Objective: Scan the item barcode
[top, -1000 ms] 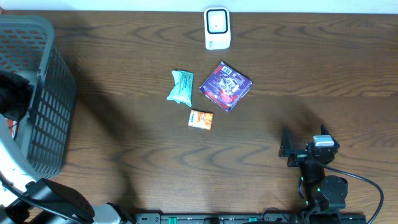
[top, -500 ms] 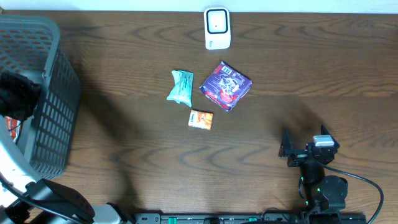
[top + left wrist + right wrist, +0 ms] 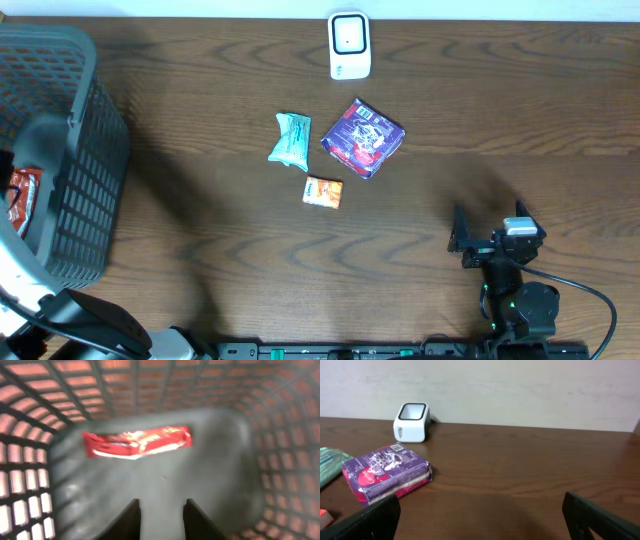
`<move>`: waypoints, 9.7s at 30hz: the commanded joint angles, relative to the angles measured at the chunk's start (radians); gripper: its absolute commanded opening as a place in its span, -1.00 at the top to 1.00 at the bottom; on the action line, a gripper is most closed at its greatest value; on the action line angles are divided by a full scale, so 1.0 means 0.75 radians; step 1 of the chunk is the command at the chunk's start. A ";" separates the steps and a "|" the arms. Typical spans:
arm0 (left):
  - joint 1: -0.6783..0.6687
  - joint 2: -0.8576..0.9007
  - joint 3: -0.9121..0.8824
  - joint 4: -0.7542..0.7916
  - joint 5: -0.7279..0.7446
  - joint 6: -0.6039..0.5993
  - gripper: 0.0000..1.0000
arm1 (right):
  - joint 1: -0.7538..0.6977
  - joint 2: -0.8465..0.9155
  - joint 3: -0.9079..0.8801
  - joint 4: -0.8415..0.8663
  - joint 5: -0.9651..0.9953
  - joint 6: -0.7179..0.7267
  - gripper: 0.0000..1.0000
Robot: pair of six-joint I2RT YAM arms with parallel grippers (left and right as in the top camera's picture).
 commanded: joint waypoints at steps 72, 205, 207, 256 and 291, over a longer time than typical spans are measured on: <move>-0.082 -0.553 0.013 0.368 1.049 0.154 0.86 | -0.009 -0.003 -0.002 -0.006 -0.007 -0.014 -0.99; -1.047 -0.399 0.028 -0.623 0.574 0.299 -0.96 | 0.592 1.234 1.154 -0.284 -0.832 0.556 -0.98; -1.047 -0.399 0.028 -0.623 0.574 0.299 -0.96 | 0.688 1.263 1.171 -0.363 -0.638 0.555 -0.98; -1.047 -0.399 0.028 -0.623 0.574 0.299 -0.96 | 0.877 1.644 1.479 -0.932 -0.405 0.459 -0.98; -1.047 -0.398 0.028 -0.623 0.574 0.299 -0.96 | 0.718 1.824 1.479 -0.890 -0.116 0.874 -0.98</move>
